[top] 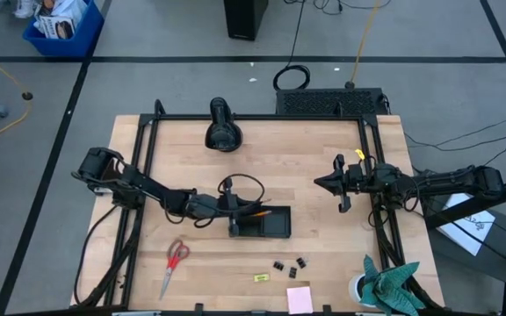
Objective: Pick and place office supplies into organizer
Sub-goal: Put the black pen into the desk organizer, then adjust the desk organizer
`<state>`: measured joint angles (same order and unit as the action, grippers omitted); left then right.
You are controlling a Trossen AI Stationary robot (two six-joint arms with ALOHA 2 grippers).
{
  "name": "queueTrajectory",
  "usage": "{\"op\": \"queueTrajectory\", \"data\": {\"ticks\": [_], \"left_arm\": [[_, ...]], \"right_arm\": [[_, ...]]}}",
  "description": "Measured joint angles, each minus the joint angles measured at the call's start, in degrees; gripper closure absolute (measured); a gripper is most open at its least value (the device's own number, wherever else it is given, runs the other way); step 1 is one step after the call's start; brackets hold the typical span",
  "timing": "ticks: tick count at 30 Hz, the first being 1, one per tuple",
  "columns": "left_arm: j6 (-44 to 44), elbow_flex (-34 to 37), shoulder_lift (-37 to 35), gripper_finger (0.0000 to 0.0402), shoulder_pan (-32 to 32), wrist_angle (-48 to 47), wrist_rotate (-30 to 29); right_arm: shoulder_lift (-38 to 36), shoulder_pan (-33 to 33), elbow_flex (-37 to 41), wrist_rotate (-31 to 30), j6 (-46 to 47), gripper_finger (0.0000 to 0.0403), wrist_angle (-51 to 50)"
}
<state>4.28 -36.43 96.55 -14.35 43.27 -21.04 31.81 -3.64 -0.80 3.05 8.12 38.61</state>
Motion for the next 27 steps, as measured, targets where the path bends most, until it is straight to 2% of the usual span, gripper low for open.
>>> {"op": "queueTrajectory", "data": {"ticks": [5,27], "left_arm": [[0.95,-0.01,-0.12,0.0385,0.00,0.21,0.02],[6.77,0.00,-0.08,0.0282,-0.42,0.23,0.61]], "right_arm": [[-0.01,0.00,-0.02,0.00,0.00,0.0399,0.07],[-0.02,0.00,0.00,0.00,0.17,0.0399,0.13]]}}
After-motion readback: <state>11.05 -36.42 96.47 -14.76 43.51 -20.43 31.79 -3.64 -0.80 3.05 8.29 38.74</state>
